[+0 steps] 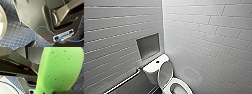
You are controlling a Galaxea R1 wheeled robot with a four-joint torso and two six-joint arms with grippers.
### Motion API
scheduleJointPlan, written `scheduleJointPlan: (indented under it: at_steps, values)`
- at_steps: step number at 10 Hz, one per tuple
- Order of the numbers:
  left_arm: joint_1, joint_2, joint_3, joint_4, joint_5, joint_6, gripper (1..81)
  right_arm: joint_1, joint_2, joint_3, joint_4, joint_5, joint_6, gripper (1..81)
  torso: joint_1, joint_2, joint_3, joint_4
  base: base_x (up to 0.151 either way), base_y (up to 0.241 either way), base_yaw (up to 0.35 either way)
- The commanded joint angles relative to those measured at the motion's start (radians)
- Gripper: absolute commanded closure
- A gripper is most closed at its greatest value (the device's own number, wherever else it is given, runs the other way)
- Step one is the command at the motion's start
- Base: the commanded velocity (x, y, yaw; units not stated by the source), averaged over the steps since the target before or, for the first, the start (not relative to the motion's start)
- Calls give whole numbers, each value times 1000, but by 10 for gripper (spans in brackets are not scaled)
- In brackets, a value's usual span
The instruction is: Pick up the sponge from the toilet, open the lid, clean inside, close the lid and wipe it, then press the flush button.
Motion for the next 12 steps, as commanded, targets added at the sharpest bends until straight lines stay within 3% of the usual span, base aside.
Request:
scheduleJointPlan:
  at_steps: [1,2,4,6,7,9,12]
  values:
    - [-64,-6,0,-374,-10,338,10,26,0,-6,-1,-88,-2,811,0,0,0,0,0,0,0]
    - [-67,1,-2,-376,-10,341,10,34,3,-9,2,-91,6,811,0,0,0,0,0,0,0]
    - [-75,9,-23,-376,-11,342,10,52,12,-14,2,-170,8,811,0,0,0,0,0,0,0]
    - [-79,23,-31,-376,-11,342,10,57,17,-14,2,-182,8,811,0,0,0,0,0,0,0]
    - [-79,24,-31,-379,-13,342,10,55,17,-17,2,-182,1,811,-64,100,0,0,0,0,0]
    - [-81,31,-36,-374,-13,344,10,57,18,-21,2,-181,0,811,-72,112,0,0,0,0,0]
    - [-82,46,-74,-374,-13,344,10,60,20,-21,2,-181,0,811,-134,207,0,0,0,0,0]
